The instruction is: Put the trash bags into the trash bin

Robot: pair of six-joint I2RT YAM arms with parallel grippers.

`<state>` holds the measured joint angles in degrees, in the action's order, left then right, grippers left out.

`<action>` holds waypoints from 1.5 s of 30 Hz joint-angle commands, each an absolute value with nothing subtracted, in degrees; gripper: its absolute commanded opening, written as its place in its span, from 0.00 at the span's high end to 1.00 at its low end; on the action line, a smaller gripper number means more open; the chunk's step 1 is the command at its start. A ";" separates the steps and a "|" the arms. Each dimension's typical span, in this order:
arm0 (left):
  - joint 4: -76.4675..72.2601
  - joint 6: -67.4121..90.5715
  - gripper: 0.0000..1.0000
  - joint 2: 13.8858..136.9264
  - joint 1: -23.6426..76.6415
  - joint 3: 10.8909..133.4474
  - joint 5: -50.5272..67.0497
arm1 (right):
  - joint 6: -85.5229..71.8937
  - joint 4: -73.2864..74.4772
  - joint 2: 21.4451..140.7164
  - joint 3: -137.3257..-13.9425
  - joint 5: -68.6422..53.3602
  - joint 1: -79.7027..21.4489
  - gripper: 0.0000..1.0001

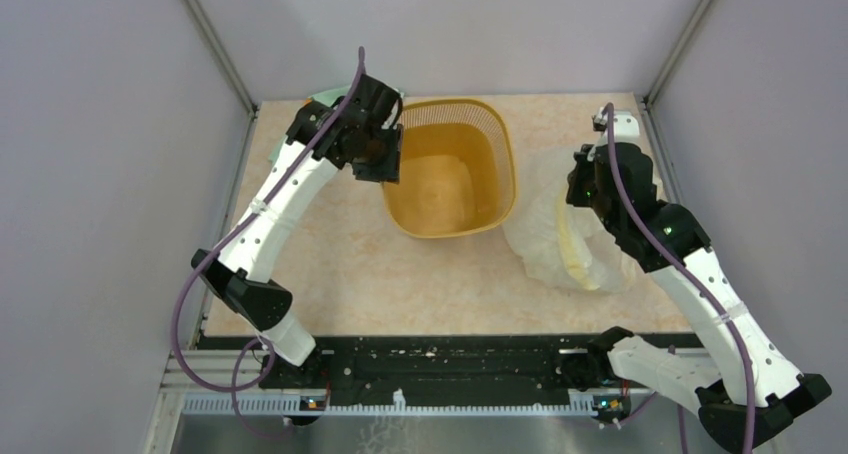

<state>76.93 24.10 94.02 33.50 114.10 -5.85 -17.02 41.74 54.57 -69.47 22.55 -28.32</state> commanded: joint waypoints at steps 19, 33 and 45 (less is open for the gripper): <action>55.66 14.34 0.85 91.11 27.16 106.02 -0.66 | -13.41 46.14 60.75 -89.26 28.73 -28.00 1.00; 58.33 16.34 0.92 92.70 26.89 111.04 12.90 | -2.89 49.27 71.11 -121.40 35.42 -28.03 1.00; 49.20 21.62 0.58 86.76 26.93 100.28 14.00 | -6.83 39.64 72.84 -131.52 9.05 -28.03 1.00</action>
